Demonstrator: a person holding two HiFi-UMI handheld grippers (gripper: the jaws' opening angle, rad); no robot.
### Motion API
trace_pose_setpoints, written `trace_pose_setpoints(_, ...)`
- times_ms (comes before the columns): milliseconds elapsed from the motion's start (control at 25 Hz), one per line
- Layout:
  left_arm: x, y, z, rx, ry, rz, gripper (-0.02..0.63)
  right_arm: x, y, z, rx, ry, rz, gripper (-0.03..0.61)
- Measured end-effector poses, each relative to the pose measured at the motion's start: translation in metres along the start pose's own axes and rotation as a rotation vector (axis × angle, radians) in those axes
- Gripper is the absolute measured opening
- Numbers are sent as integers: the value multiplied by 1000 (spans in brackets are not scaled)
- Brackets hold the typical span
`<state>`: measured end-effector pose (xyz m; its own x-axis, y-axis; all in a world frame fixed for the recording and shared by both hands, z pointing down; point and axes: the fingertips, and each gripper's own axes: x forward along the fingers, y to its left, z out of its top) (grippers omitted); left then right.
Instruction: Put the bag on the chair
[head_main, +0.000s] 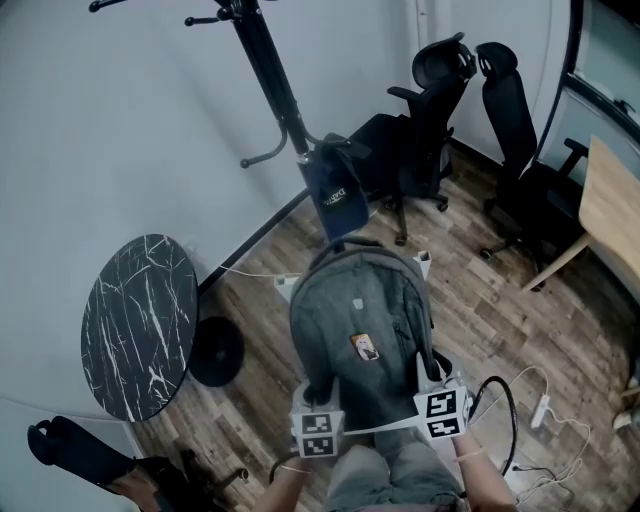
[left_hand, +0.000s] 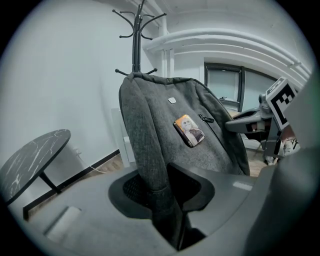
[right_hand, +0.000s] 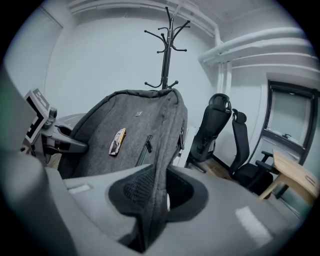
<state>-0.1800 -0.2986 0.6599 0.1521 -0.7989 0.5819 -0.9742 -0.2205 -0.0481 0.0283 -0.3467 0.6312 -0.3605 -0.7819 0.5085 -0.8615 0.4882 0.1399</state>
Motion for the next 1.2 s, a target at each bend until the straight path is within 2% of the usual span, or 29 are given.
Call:
trace_pose_setpoints(560,42,19,-21,-22,28,56,115,43,8,-21,0,31,32,63)
trace_pose_setpoints(1200,85,25,-51,-66,136,62,117,82,5,-56,2,128,84,63)
